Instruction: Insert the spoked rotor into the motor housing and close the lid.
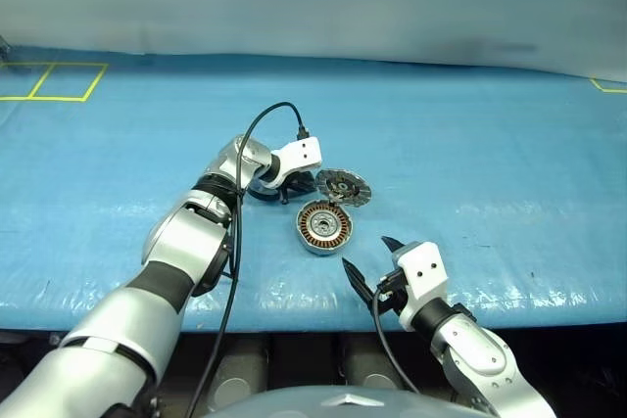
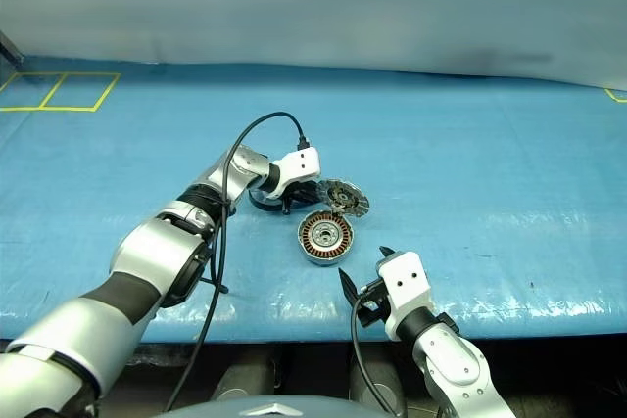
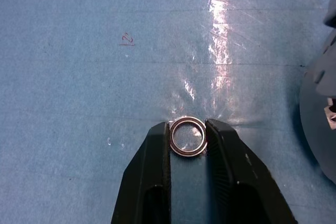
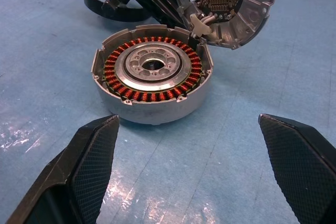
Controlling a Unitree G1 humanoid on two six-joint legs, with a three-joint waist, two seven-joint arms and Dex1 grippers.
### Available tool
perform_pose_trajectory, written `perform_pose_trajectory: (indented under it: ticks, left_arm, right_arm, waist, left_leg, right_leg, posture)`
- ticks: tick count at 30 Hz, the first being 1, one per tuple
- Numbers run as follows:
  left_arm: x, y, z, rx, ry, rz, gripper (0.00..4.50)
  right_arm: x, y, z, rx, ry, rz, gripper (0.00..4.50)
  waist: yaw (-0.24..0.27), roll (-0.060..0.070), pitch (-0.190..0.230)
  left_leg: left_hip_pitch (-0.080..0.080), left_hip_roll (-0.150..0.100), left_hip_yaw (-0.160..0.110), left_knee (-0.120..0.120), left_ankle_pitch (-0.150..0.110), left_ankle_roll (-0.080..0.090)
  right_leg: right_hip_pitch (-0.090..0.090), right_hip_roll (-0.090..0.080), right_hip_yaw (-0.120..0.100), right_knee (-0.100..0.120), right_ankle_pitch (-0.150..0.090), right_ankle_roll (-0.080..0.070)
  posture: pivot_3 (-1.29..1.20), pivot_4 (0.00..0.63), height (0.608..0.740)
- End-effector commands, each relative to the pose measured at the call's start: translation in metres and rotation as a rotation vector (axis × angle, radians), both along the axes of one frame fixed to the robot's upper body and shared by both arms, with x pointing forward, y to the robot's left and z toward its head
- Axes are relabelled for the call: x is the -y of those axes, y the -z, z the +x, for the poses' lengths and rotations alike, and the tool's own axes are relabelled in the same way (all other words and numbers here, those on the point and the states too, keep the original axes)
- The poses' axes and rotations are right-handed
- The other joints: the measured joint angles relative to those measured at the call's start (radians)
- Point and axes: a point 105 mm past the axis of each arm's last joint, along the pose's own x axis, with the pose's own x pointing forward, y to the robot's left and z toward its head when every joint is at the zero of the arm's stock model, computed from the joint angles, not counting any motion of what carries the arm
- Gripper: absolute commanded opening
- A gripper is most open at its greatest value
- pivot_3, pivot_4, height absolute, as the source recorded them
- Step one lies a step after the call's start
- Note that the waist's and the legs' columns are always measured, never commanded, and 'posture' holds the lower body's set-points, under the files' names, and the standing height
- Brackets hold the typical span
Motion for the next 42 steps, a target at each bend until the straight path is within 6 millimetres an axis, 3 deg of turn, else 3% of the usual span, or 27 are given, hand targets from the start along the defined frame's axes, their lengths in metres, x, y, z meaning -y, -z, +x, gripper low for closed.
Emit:
perform_pose_trajectory:
  ticks: [1,4,9,21,25,28,36,42]
  left_arm:
    - [0.002,0.001,-0.001,0.002,0.007,-0.001,0.7]
    - [0.0,-0.002,0.001,0.014,0.0,-0.003,0.7]
    - [-0.007,-0.025,0.013,0.065,-0.044,-0.061,0.7]
    - [-0.051,-0.095,0.031,0.184,-0.102,-0.236,0.7]
    - [-0.066,-0.107,0.03,0.262,-0.108,-0.253,0.7]
    - [-0.076,-0.104,0.02,0.3,-0.102,-0.232,0.7]
    - [-0.084,-0.09,-0.043,0.264,-0.069,-0.252,0.7]
    - [-0.07,-0.087,-0.068,0.209,-0.029,-0.303,0.7]
  right_arm:
    - [-0.003,-0.013,-0.001,0.045,-0.011,0.016,4.5]
    - [-0.003,-0.014,0.0,0.045,-0.015,0.015,4.5]
    - [-0.006,-0.016,0.003,0.051,-0.036,0.019,4.5]
    - [-0.018,-0.015,0.016,0.047,-0.154,0.028,4.5]
    - [-0.021,-0.015,0.02,0.042,-0.196,0.02,4.5]
    - [-0.023,-0.014,0.024,0.037,-0.236,0.007,4.5]
    - [-0.024,-0.016,0.029,0.081,-0.233,0.07,4.5]
    - [-0.008,-0.002,0.027,0.113,-0.135,0.126,4.5]
  waist:
    - [0.0,0.0,0.0]
    - [0.0,0.0,0.0]
    - [-0.004,0.0,0.0]
    - [-0.004,0.0,0.0]
    - [-0.006,0.0,0.0]
    - [-0.011,0.001,-0.001]
    - [-0.01,0.001,-0.001]
    - [0.0,0.001,-0.001]
  left_leg:
    - [0.0,0.0,0.0,0.0,0.0,0.0]
    - [0.0,0.0,0.0,0.0,0.0,0.0]
    - [0.0,0.0,0.0,0.0,0.0,0.0]
    - [0.0,0.0,0.0,0.0,0.0,0.0]
    - [0.0,0.0,0.0,0.0,0.0,0.0]
    - [0.001,0.0,0.001,-0.001,0.0,0.0]
    - [0.001,0.007,0.001,-0.001,0.0,0.0]
    - [0.003,0.008,0.002,-0.001,0.002,-0.001]
  right_leg:
    - [0.0,0.0,0.0,0.0,0.0,0.0]
    - [0.0,0.0,0.0,0.0,0.0,0.0]
    - [0.0,0.0,0.0,0.0,0.0,0.0]
    - [-0.001,0.0,0.0,0.0,0.0,0.0]
    - [-0.001,0.0,0.0,0.0,0.0,0.0]
    - [0.0,0.0,0.001,0.0,0.0,0.0]
    - [-0.001,0.001,0.002,0.0,0.003,-0.005]
    - [0.001,0.001,0.001,0.0,0.0,-0.008]
  posture:
    - [0.0,0.15,0.74]
    - [0.0,0.15,0.74]
    - [0.0,0.15,0.74]
    - [0.0,0.15,0.74]
    - [0.0,0.15,0.74]
    - [0.0,0.15,0.74]
    - [0.0,0.15,0.74]
    - [0.0,0.15,0.74]
